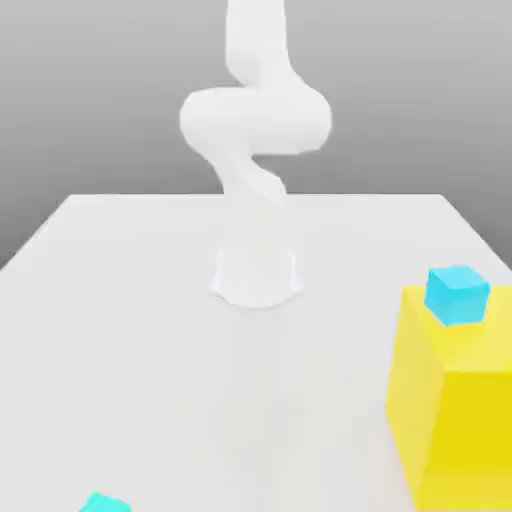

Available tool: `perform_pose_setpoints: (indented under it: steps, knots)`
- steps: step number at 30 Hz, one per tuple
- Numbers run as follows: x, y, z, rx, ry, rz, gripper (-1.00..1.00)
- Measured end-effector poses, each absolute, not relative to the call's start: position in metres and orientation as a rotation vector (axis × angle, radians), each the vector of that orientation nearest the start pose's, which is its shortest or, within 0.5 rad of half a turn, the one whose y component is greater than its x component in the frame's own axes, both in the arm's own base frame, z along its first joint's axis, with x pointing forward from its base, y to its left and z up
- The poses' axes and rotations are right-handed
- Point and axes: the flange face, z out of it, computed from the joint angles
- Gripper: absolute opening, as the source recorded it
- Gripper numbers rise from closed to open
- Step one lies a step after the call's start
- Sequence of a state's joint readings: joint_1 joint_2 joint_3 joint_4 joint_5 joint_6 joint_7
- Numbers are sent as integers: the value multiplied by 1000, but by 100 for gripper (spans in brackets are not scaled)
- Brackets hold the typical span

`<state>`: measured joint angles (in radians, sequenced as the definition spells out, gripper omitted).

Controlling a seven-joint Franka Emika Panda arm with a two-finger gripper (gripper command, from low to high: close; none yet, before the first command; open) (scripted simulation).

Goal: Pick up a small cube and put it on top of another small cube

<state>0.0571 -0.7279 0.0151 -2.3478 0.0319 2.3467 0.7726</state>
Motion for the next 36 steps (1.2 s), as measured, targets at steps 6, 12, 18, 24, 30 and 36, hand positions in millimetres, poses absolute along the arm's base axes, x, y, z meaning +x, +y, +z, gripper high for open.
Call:
perform_pose_setpoints:
  steps: [6, 12, 18, 24, 30, 36]
  knots:
    - [408, 117, 554, -2677, 697, -657, 0]
    - [390, 222, 492, -2768, 472, -415, 0]
    - [338, 315, 415, -2883, 219, -177, 0]
    - [255, 361, 289, -3061, -149, 66, 0]
    - [208, 319, 205, -3148, -384, 81, 0]
    - [221, 282, 174, -3136, -231, 2, 0]
